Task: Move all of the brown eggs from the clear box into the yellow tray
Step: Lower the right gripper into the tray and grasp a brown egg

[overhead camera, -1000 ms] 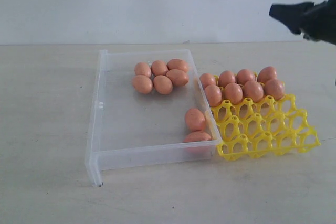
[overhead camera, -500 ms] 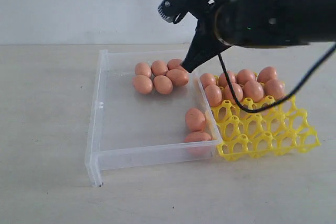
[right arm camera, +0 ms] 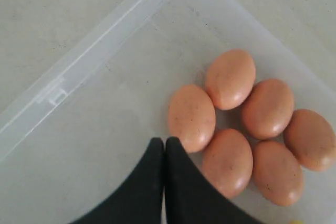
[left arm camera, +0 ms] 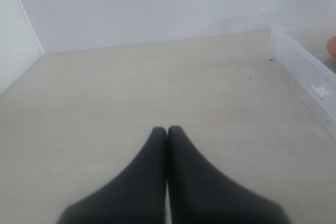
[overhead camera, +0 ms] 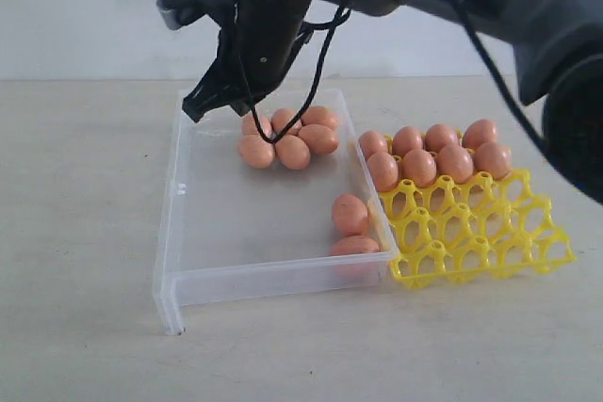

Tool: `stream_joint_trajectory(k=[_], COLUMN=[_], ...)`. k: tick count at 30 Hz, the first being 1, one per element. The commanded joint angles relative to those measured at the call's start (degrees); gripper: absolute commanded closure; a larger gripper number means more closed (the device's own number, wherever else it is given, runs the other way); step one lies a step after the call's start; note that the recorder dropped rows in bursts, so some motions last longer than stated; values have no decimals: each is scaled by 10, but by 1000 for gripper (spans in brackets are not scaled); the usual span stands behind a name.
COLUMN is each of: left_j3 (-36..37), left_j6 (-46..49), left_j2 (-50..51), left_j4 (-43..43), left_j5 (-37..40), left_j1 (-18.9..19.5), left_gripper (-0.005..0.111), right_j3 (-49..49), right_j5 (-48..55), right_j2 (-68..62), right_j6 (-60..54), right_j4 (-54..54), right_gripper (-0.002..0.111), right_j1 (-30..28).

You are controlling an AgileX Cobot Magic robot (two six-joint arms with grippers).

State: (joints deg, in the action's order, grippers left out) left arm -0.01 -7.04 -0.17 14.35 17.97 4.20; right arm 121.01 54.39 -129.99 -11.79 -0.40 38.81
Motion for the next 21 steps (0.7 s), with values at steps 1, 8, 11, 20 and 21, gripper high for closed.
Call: stream_joint_trajectory(k=[1,8,11,20,21], left_j3=[0,0,0,0,0], left_j6=[-2,-2,-2,-2,-2], left_j2=[2,2,2,2,2], left_j4=[1,1,1,1,1], left_j5=[-2,-2,-2,-2,-2], left_j1=[-2,-2,-2,-2,-2], left_gripper=[111,111,111,111,111], right_j3=[37,36,36,36,36], right_j5=[21,26,-9,-13,-17], right_j2=[-47,-85,-95,-124,-127], right_j6=[-1,125,125,130,130], right_j4=[-6,-172,-172,-180,-183], right_gripper=[88,52,51,51,51], right_j1=[-5,-6,-10,-11,-11])
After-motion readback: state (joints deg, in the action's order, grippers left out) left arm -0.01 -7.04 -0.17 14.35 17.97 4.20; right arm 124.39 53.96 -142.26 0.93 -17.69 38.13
